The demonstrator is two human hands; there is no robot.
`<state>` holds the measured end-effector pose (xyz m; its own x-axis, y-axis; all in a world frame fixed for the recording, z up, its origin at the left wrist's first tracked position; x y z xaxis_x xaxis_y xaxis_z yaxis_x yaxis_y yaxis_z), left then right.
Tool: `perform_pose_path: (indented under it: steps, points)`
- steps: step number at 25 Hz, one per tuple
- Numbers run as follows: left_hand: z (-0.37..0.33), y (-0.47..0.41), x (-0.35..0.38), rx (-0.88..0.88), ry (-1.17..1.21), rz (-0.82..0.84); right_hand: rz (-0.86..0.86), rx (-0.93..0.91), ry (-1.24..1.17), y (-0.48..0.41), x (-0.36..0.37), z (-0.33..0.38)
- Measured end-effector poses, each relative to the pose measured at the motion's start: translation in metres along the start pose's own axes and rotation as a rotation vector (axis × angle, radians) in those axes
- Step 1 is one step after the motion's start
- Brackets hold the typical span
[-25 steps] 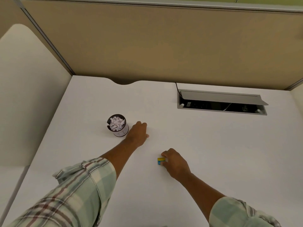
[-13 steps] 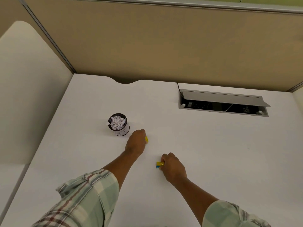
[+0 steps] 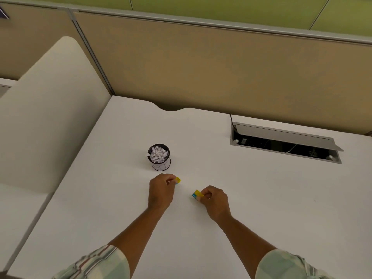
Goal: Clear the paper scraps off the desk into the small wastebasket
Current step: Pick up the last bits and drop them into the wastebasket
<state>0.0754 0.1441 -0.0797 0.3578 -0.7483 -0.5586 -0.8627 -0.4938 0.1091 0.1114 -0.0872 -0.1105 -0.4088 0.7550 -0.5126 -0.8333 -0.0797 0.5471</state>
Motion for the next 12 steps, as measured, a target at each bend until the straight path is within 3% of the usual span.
perform_pose_path:
  steps: [3, 6, 12]
  points:
    - [-0.017, -0.015, -0.035, 0.078, 0.01, -0.129, -0.018, -0.086, -0.075, -0.008, 0.006, 0.049]
    - [-0.023, -0.039, -0.067, 0.038, 0.019, -0.217, -0.058, -0.188, -0.066, -0.017, 0.011, 0.105]
    - [-0.019, -0.079, -0.098, -0.021, -0.18, -0.213, -0.12, -0.287, 0.118, -0.038, 0.031, 0.191]
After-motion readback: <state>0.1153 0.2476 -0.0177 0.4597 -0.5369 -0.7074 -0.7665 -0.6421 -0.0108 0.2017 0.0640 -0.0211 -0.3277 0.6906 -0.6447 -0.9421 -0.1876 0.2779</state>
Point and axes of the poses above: each hand's wrist, its own y-axis away from the middle knuckle, its own x-axis out of the palm, z = x × y, the point moved 8 cm from there along -y, towards the middle knuckle, and after that the axes turned 4 degrees about x, right-handed, at the moved point
